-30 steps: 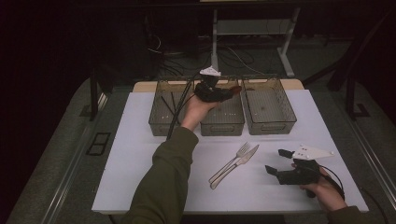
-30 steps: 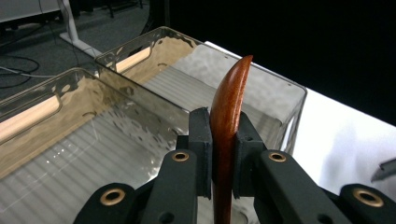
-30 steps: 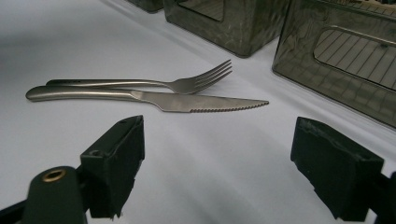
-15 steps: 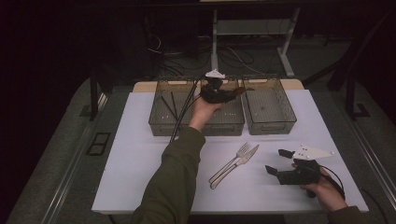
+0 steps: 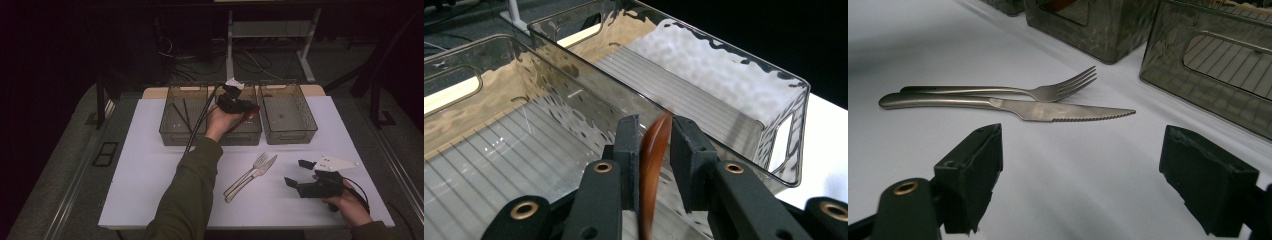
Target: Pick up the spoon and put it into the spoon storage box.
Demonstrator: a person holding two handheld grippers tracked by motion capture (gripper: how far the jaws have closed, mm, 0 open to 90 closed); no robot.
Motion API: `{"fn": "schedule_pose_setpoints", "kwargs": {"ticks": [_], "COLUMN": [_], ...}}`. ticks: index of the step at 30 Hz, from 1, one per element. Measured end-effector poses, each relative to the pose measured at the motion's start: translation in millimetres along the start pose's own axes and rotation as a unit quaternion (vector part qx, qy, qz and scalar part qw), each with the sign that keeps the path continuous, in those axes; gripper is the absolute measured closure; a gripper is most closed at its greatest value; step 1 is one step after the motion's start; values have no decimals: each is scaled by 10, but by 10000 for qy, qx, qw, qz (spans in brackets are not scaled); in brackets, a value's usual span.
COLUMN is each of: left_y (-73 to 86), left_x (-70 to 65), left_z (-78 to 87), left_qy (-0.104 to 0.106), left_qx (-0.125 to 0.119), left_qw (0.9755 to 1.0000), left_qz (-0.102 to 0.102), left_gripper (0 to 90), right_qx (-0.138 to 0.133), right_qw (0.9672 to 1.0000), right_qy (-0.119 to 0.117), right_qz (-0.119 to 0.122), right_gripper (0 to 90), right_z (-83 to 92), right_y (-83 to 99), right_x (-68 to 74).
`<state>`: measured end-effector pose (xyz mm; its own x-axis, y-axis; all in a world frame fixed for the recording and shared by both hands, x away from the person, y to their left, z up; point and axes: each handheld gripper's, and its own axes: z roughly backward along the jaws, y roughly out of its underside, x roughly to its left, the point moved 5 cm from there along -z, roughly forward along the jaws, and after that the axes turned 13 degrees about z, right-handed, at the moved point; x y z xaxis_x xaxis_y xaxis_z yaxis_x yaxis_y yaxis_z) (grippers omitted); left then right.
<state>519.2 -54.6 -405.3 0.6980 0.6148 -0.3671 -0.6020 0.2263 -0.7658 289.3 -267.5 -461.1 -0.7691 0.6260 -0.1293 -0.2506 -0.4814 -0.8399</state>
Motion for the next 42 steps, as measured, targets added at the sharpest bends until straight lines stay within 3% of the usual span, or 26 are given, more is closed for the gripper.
{"fn": "schedule_pose_setpoints", "kwargs": {"ticks": [5, 19, 28, 30, 42], "left_y": [-20, 49, 180, 216, 420], "left_x": [-34, -138, -151, -170, -307], "left_z": [28, 174, 390, 456, 836], "left_qy": [11, 49, 92, 122, 167], "left_qx": [-66, 144, 84, 49, -56], "left_qw": [10000, 9994, 9990, 9993, 9983], "left_qz": [-48, -301, -426, -342, -547], "left_gripper": [664, 497, 434, 426, 350], "right_qx": [9, 42, 70, 61, 57], "right_qw": [10000, 10000, 10000, 10000, 10000], "right_qy": [-9, -8, -18, -10, -11], "right_qz": [11, -4, 21, 11, 30], "right_gripper": [169, 169, 169, 169, 169], "right_z": [-5, -31, -47, -43, -31], "right_y": [0, -4, -6, -4, 0], "right_x": [3, 1, 5, 0, 9]}}
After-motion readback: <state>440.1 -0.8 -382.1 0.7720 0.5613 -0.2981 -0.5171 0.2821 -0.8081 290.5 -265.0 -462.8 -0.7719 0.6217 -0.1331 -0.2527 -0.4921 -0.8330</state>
